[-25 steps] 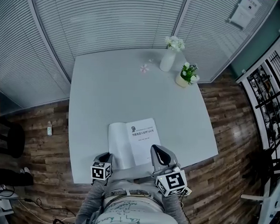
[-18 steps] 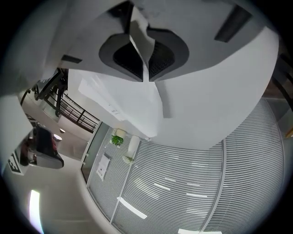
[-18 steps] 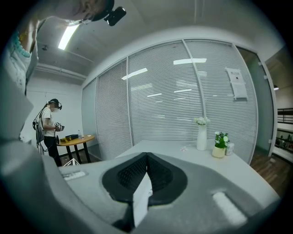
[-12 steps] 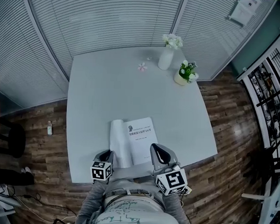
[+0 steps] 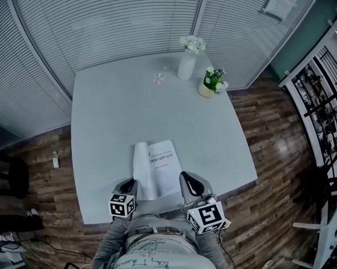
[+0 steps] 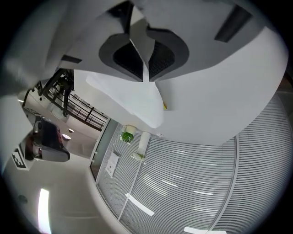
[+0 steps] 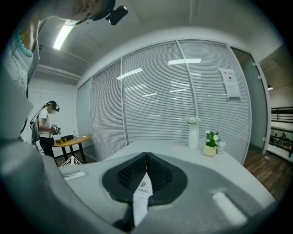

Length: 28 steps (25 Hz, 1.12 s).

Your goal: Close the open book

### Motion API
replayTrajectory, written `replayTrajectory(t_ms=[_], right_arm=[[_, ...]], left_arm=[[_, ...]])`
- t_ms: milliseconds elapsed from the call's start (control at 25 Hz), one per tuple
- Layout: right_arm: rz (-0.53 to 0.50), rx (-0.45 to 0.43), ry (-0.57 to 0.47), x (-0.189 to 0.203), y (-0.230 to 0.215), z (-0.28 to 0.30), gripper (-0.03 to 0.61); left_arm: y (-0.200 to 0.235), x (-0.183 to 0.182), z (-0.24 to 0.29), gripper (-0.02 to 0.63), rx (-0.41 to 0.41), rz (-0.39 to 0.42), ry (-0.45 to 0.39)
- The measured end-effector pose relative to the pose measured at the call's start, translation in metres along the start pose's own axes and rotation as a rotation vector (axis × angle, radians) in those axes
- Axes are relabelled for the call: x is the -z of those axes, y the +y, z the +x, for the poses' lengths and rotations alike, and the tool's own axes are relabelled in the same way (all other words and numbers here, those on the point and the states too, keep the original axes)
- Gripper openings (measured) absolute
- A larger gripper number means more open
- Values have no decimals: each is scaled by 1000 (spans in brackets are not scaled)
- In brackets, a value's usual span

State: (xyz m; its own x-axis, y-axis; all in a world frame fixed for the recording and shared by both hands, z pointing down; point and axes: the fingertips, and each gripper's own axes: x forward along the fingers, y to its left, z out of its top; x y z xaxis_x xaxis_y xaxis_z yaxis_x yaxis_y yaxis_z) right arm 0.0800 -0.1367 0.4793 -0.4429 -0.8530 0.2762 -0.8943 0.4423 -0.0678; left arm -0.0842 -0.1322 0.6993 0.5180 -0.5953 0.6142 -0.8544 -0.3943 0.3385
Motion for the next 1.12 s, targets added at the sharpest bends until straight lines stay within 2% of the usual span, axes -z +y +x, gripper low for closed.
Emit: replayTrajectory(t_ms=[440, 600, 720, 840, 1120], right_arm=[[8, 32, 15, -2, -36, -4, 2], [6, 34, 16, -4, -45, -5, 2], [2, 25, 16, -5, -49, -5, 2], [9, 17, 22, -1, -53, -2, 2], [17, 22, 29, 0, -66, -2, 2]], left_arm=[[-41, -15, 36, 37, 75, 32, 6], [-48, -17, 43, 37, 75, 30, 12], [-52, -26, 45, 37, 75, 9, -15], [-63, -37, 49, 37, 108, 2, -41], [-100, -49, 73, 37, 190, 13, -37]])
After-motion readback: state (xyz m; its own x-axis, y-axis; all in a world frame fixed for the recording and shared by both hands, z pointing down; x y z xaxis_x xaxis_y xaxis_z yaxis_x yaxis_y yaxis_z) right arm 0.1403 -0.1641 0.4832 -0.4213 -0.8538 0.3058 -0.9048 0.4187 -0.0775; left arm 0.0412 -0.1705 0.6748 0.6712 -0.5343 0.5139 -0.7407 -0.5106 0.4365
